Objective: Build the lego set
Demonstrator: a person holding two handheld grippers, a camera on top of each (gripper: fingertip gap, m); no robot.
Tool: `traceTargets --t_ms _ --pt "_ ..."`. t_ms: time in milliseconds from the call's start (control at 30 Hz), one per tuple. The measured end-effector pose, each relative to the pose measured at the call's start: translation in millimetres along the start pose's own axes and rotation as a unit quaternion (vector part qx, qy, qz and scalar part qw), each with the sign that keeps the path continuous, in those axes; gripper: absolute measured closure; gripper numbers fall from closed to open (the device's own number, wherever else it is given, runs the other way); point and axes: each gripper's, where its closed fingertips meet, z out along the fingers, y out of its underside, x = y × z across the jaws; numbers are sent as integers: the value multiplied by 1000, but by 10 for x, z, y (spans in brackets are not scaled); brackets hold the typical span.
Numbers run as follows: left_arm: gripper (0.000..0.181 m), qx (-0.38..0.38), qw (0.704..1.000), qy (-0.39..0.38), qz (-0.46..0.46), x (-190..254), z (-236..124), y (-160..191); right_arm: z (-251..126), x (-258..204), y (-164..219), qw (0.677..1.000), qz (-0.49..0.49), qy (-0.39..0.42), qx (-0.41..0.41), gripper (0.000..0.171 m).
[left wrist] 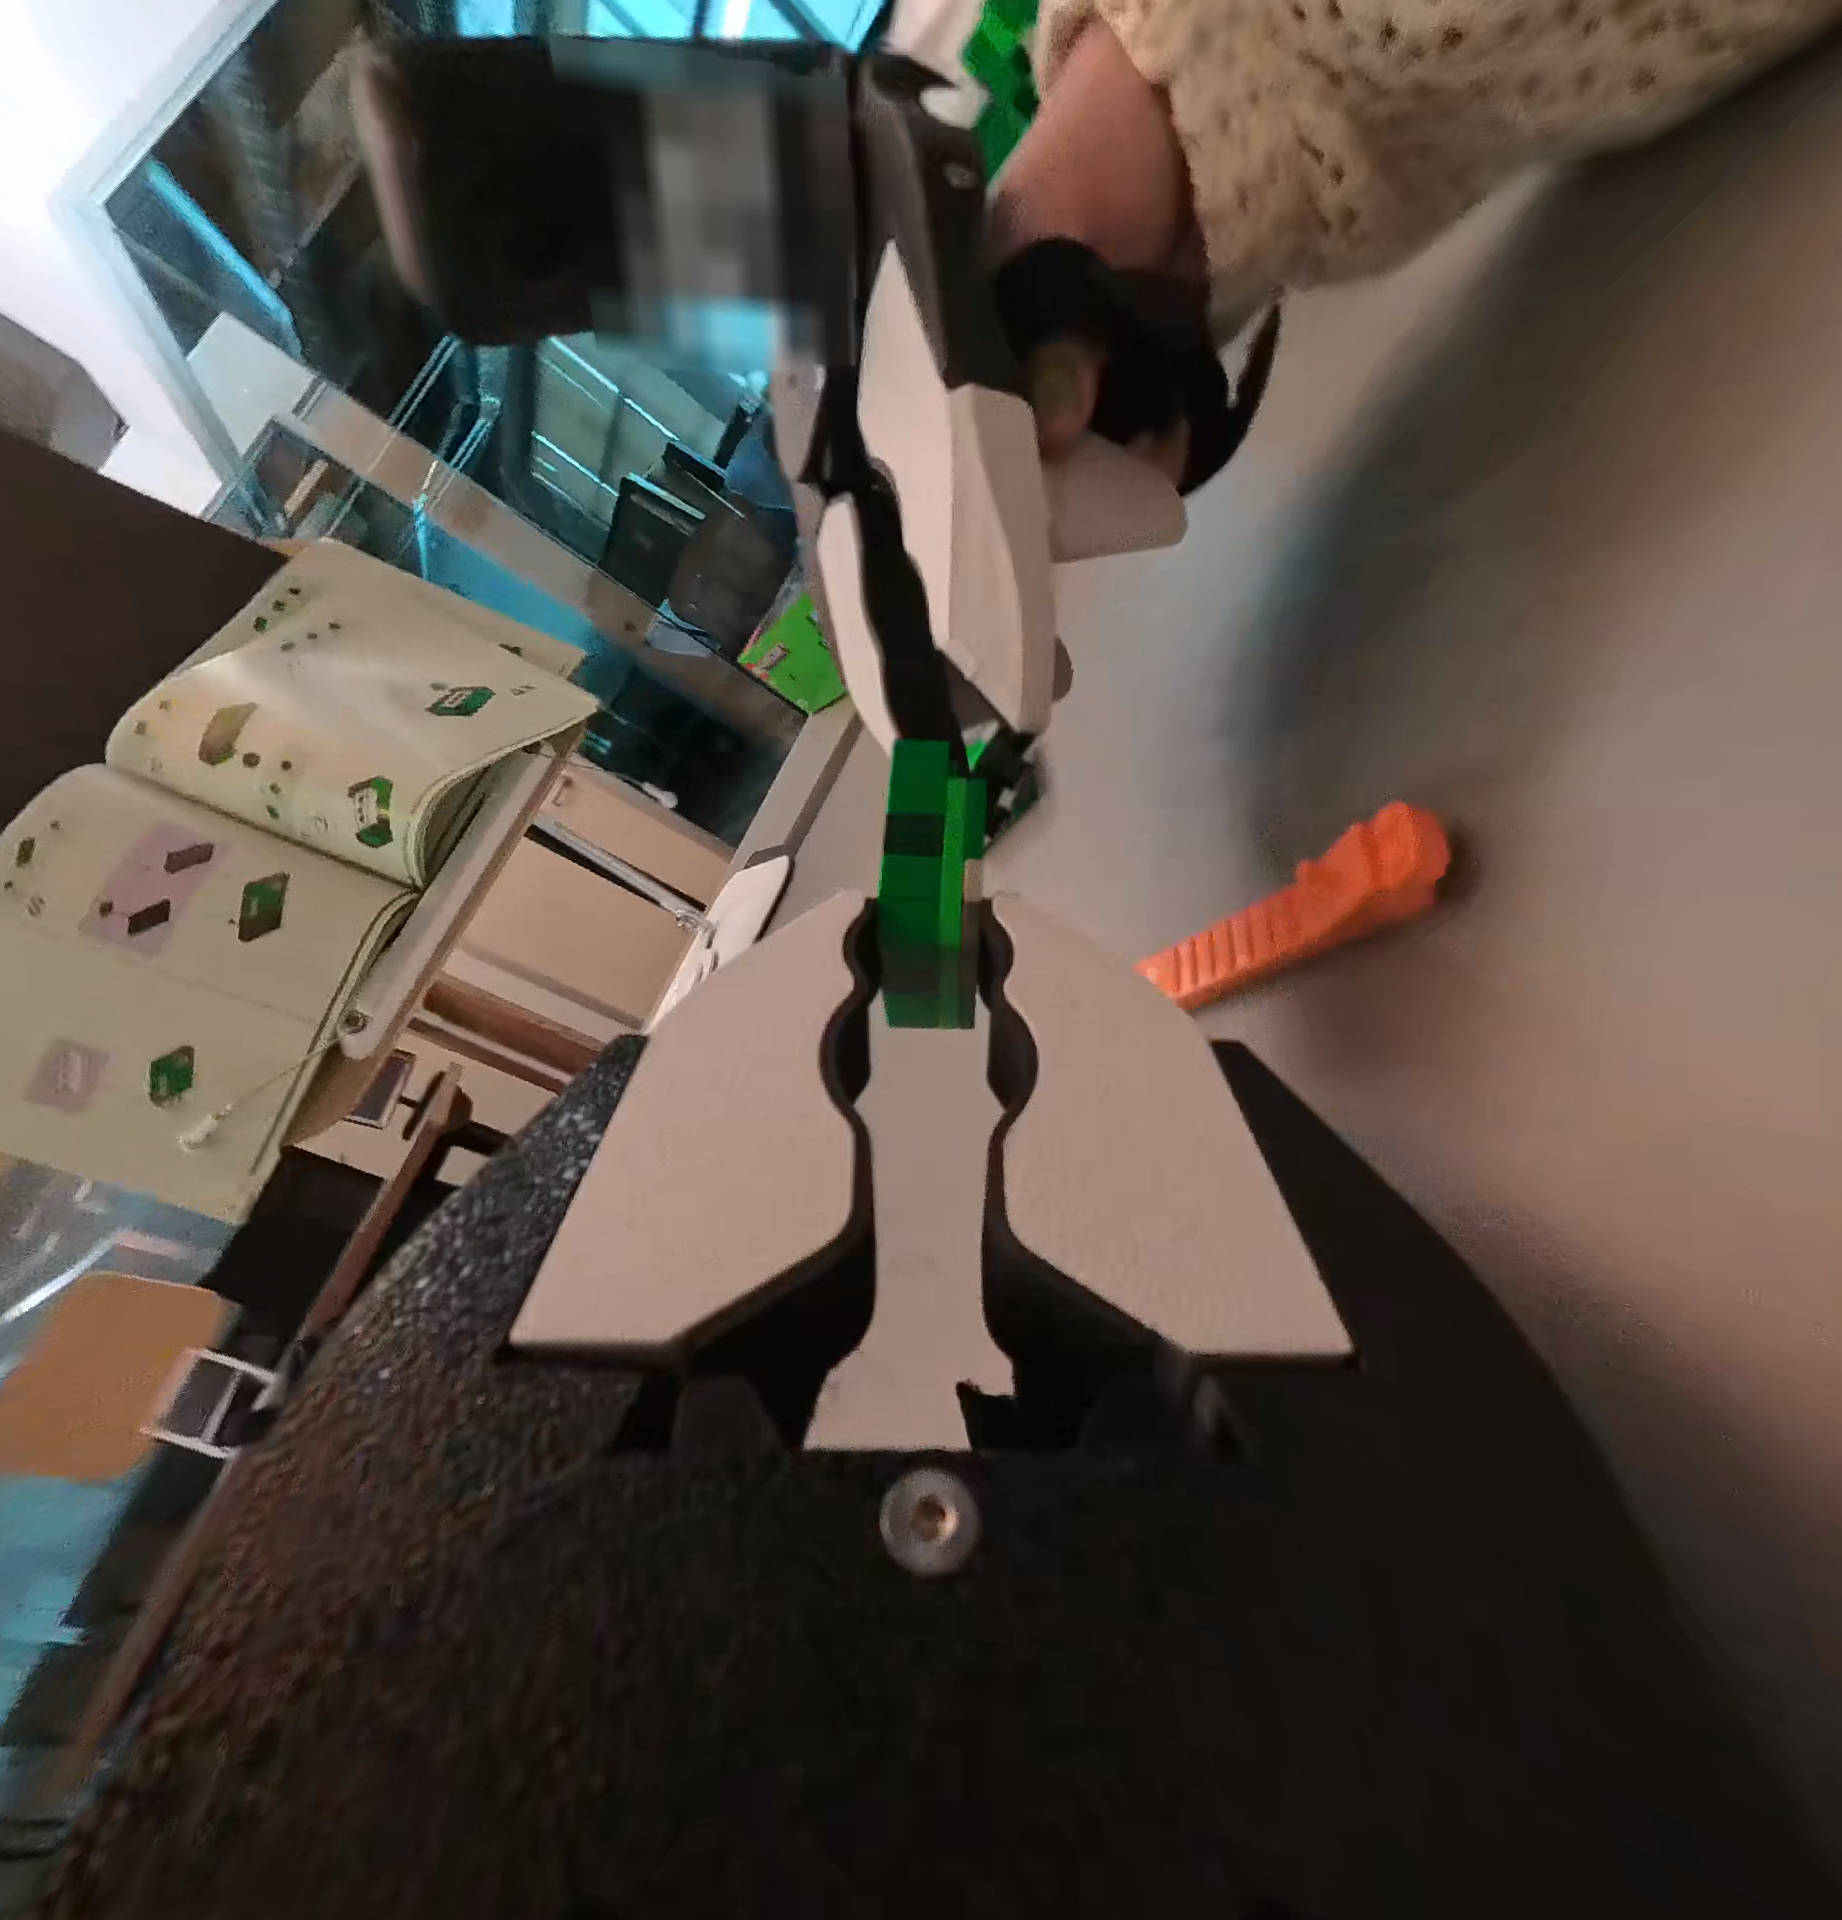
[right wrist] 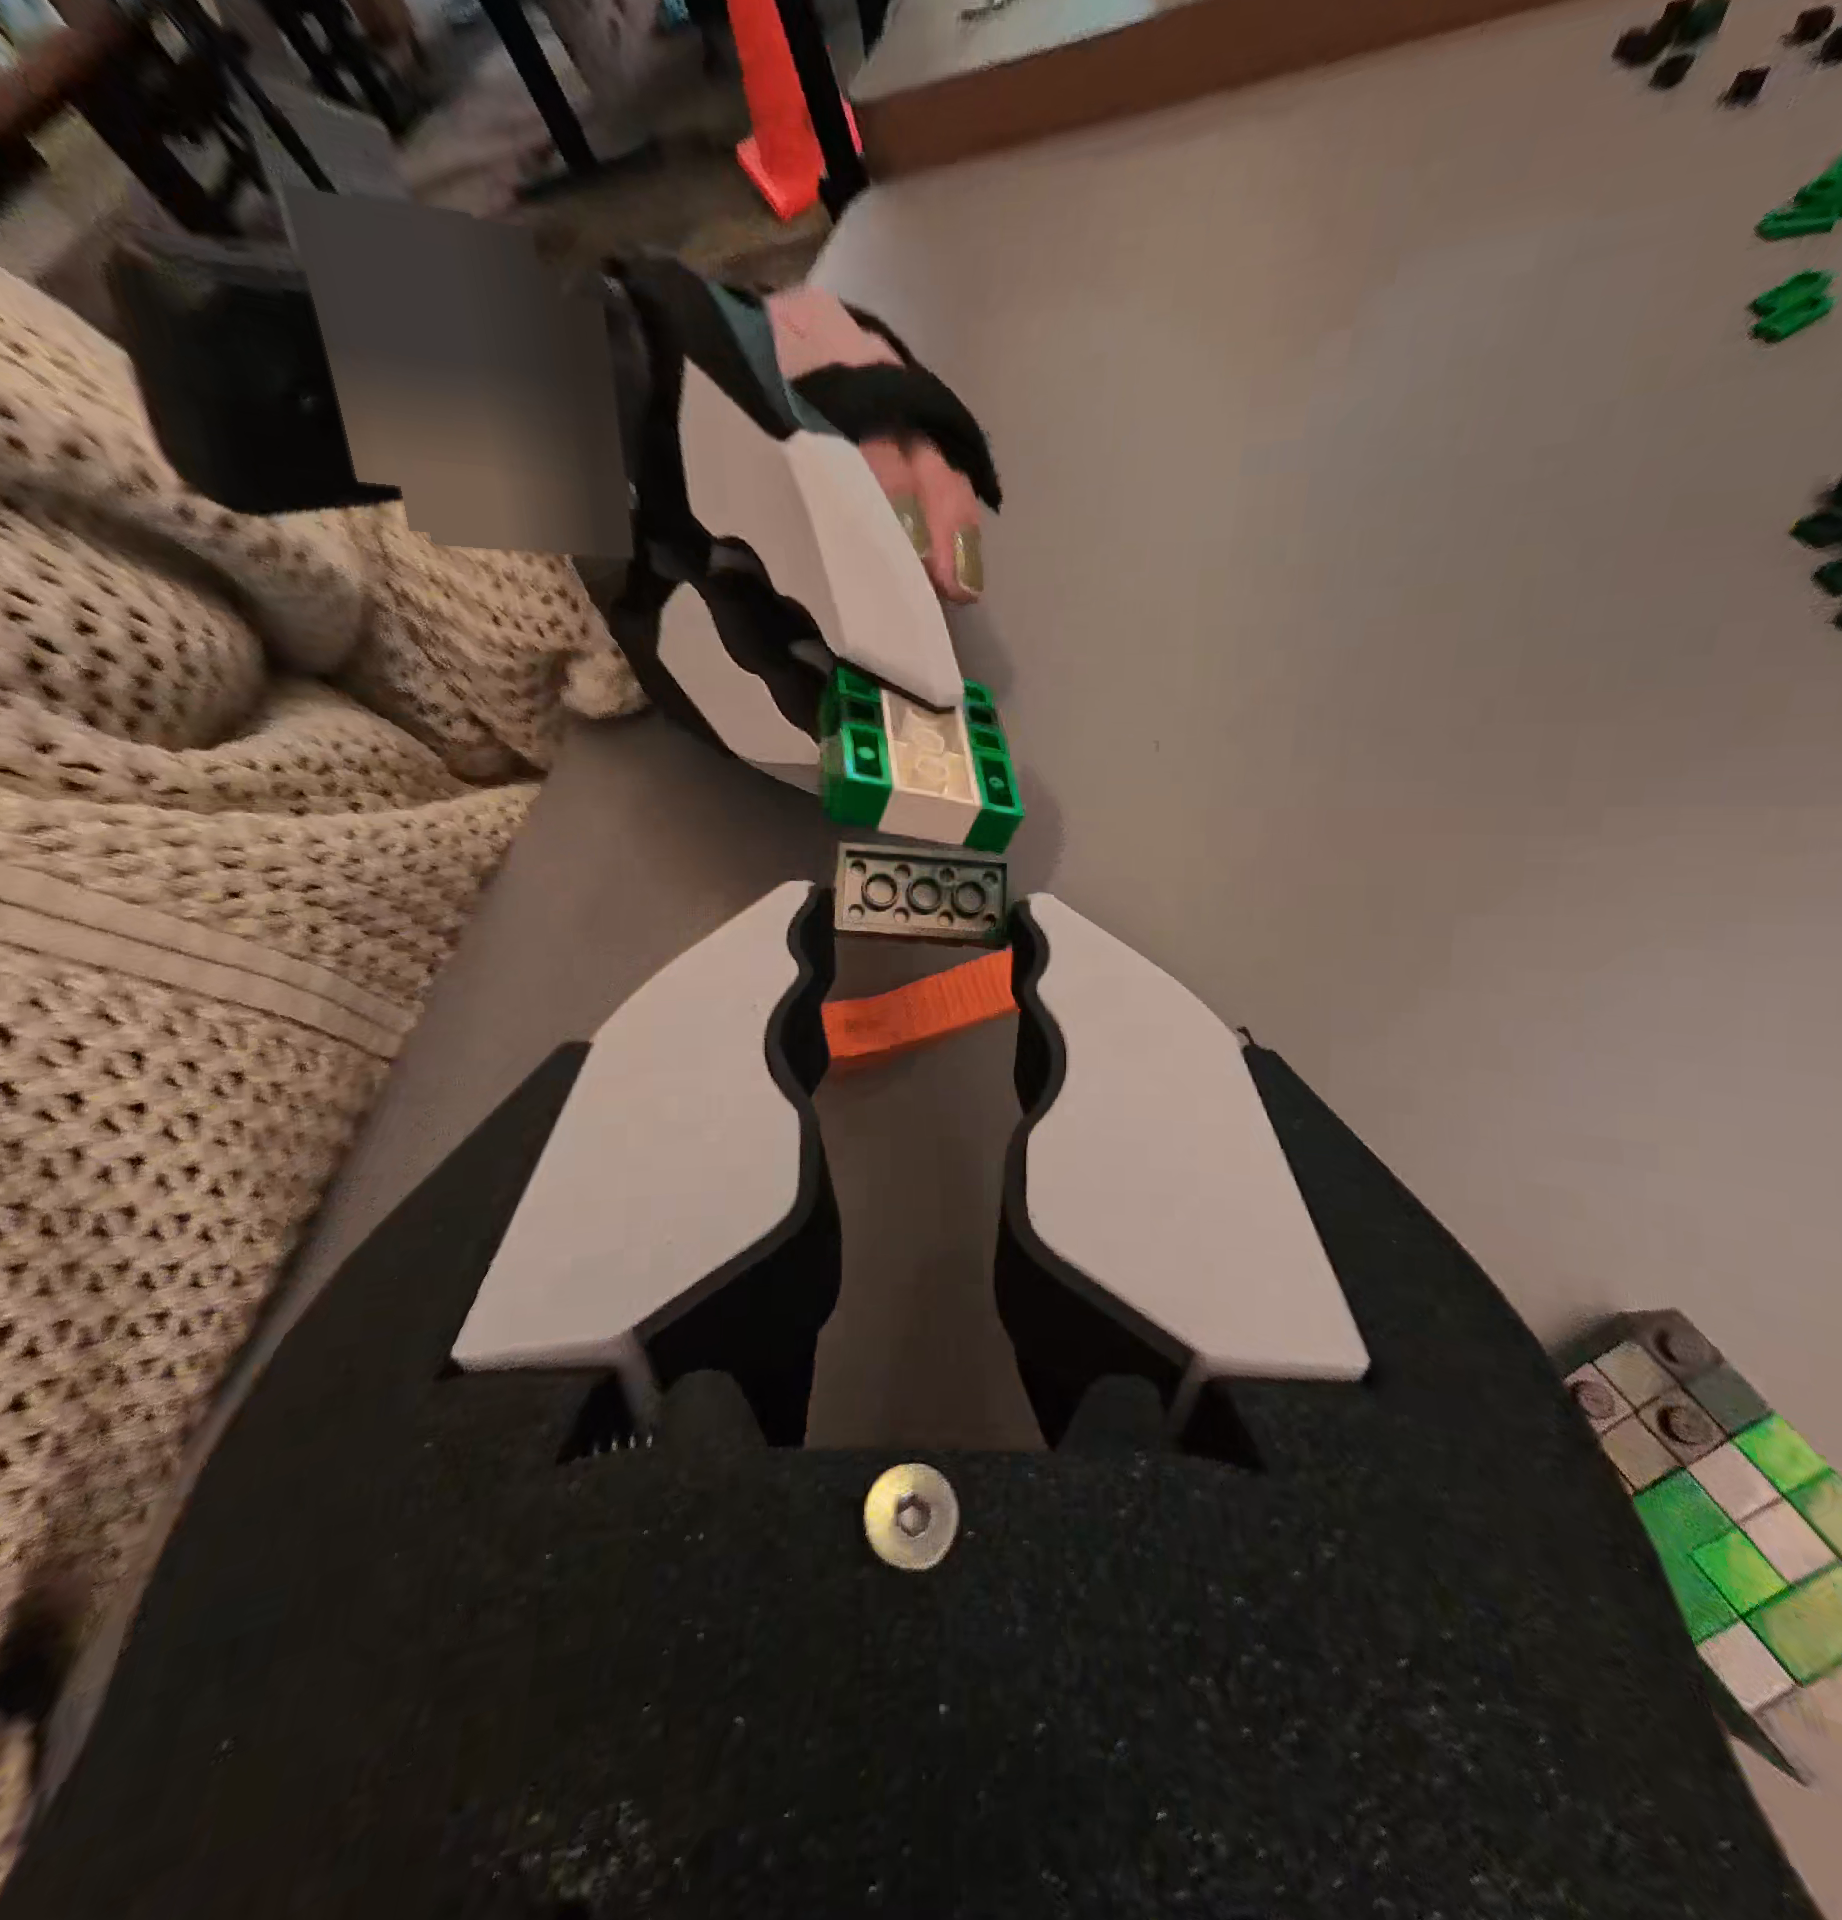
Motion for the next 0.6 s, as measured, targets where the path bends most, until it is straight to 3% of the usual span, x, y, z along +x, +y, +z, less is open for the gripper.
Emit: traceTargets --t_ms 200,400,600 --pt "163 -15 996 10 89 66 -67 106 209 69 246 994 -58 39 -80 139" --pt "163 -12 983 21 183 193 -87 123 259 10 249 989 -111 41 -88 139" --pt "163 -7 983 37 179 259 -65 125 253 -49 237 993 -89 12 -75 139"
